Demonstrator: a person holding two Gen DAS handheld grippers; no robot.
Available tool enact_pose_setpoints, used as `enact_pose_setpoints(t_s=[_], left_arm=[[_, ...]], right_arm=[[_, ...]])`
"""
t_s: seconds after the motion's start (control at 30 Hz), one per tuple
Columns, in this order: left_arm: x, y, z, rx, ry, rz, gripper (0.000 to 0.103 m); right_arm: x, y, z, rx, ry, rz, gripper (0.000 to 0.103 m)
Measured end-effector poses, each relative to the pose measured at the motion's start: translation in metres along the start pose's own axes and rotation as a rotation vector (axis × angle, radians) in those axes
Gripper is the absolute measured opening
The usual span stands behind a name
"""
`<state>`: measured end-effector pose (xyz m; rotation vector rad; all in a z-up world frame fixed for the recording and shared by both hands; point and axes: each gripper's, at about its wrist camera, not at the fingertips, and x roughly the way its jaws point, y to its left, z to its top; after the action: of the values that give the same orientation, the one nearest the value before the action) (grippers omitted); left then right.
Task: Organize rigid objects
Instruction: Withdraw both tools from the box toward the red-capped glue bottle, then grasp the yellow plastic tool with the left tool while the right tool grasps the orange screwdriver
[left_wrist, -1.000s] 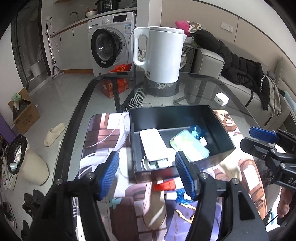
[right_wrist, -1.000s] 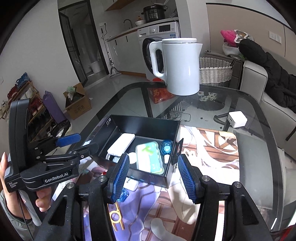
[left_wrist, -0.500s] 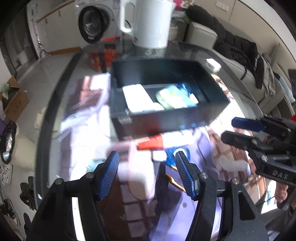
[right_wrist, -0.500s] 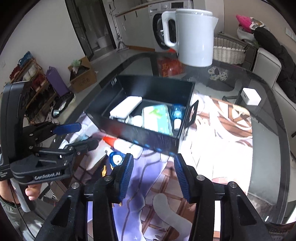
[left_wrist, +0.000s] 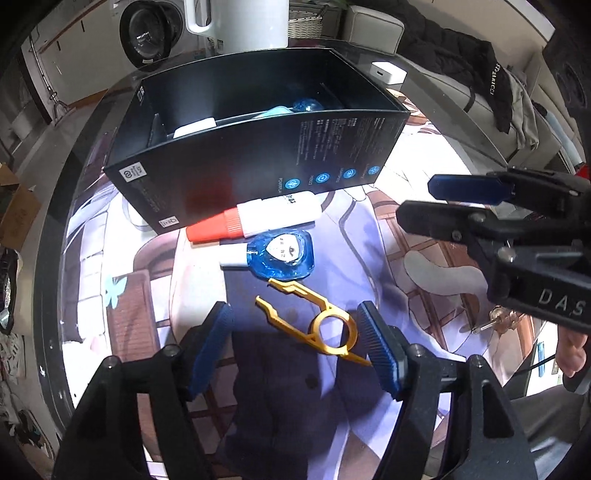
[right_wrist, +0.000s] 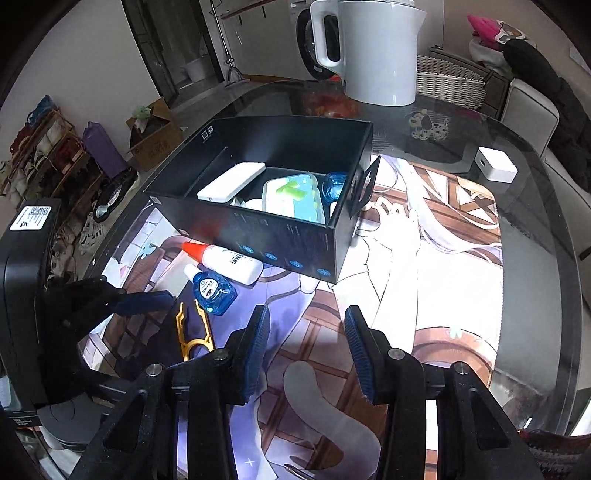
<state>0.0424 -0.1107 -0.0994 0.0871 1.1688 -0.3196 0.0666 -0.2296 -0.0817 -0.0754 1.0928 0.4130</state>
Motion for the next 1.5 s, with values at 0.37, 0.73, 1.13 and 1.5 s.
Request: enact_pose_setpoints(t_s=[0.37, 0.73, 1.13, 1.5], left_arm=[[-0.001, 0.010, -0.006, -0.014, 0.020, 0.003, 0.068], [0.000, -0.002, -0.006, -0.023, 0.011, -0.028, 0.071], [0.008, -0.026, 0.002, -0.003, 0.010, -0.013, 0.074], [0.012, -0.040, 0.006, 0.010, 0.012, -0.012, 0.074]], right_arm=[[0.001, -0.003, -0.009, 0.000, 0.023, 0.015, 0.044], [-0.009, -0.002, -0.012, 0.005, 0.003, -0.002, 0.044], [-0.026, -0.026, -0.038, -0.018, 0.052, -0.002, 0.044], [-0.060, -0.030, -0.090, -0.144, 0.142, 0.042, 0.054]])
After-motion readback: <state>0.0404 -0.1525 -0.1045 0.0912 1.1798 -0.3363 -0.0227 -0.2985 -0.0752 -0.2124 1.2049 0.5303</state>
